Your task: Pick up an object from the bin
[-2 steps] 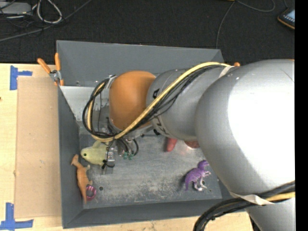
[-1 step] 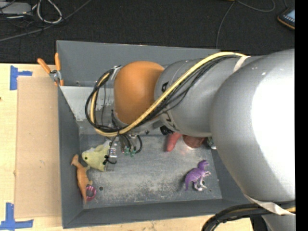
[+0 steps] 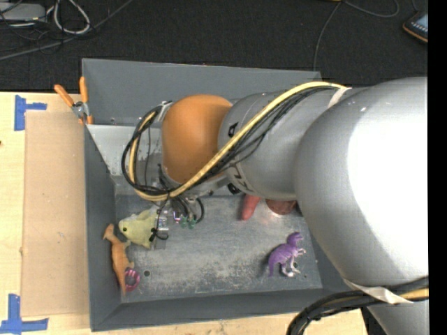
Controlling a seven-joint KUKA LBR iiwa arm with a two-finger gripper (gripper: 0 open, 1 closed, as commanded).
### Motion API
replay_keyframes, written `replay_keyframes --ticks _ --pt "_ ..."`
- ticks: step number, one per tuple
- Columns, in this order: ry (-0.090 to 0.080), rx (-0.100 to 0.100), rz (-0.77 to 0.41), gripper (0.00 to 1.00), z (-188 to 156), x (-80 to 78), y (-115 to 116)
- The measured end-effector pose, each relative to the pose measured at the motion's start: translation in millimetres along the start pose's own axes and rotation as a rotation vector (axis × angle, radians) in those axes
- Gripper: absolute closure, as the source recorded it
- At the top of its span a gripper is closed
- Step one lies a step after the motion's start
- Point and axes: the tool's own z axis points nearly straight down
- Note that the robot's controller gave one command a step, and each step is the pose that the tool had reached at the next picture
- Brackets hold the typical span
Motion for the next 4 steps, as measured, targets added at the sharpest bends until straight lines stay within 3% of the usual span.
replay_keyframes --ticks 1,2,4 --pt "0.003 0.001 -0.171 0.00 30 -4.2 19" --pt "0.005 0.002 -0.053 1.00 30 6.6 14" --pt "0.007 0.002 -0.052 1.00 29 7.2 14"
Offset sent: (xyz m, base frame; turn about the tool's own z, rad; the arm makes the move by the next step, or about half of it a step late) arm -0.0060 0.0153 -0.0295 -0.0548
